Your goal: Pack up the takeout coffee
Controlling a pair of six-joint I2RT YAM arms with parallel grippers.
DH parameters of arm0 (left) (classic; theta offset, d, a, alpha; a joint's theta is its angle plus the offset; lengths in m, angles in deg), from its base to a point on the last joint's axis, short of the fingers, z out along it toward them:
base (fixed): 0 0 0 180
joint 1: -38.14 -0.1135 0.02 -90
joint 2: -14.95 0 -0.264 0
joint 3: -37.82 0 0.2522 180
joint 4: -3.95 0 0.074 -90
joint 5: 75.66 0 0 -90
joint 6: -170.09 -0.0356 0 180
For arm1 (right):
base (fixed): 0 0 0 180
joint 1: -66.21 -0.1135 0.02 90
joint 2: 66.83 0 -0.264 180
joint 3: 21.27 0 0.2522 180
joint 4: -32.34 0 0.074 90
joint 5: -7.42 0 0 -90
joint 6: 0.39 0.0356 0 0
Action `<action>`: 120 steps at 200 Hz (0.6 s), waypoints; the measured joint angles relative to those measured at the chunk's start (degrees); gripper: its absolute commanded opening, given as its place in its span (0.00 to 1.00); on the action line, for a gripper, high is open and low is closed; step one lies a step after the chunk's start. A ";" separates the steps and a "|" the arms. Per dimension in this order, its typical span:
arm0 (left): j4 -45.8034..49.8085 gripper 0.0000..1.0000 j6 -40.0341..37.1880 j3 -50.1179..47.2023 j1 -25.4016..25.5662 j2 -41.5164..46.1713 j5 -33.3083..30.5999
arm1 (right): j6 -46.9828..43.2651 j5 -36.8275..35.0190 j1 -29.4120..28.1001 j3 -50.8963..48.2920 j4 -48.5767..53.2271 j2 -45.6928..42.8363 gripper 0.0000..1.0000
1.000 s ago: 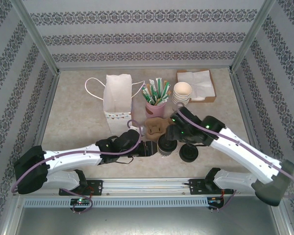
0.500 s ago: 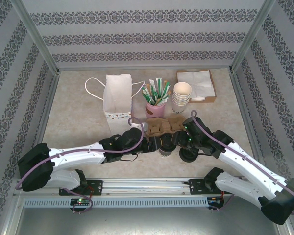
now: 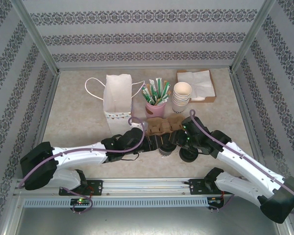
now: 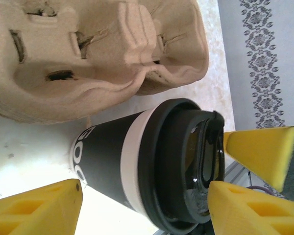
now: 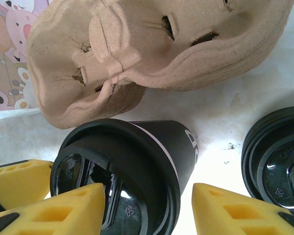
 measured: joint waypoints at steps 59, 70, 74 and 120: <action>-3.96 0.63 0.63 0.00 -0.46 -3.23 1.70 | -0.04 0.48 0.00 0.00 -0.20 0.79 0.52; -4.11 0.62 0.81 0.00 -0.63 -3.72 1.92 | -0.04 0.48 0.00 0.00 -0.17 0.83 0.52; -4.17 0.62 0.87 0.00 -0.70 -3.85 1.97 | -0.04 0.50 -0.02 0.00 -0.20 0.92 0.52; -5.75 0.54 1.25 0.00 -0.68 -4.81 2.54 | -0.26 1.29 -0.07 0.00 -0.48 2.25 0.53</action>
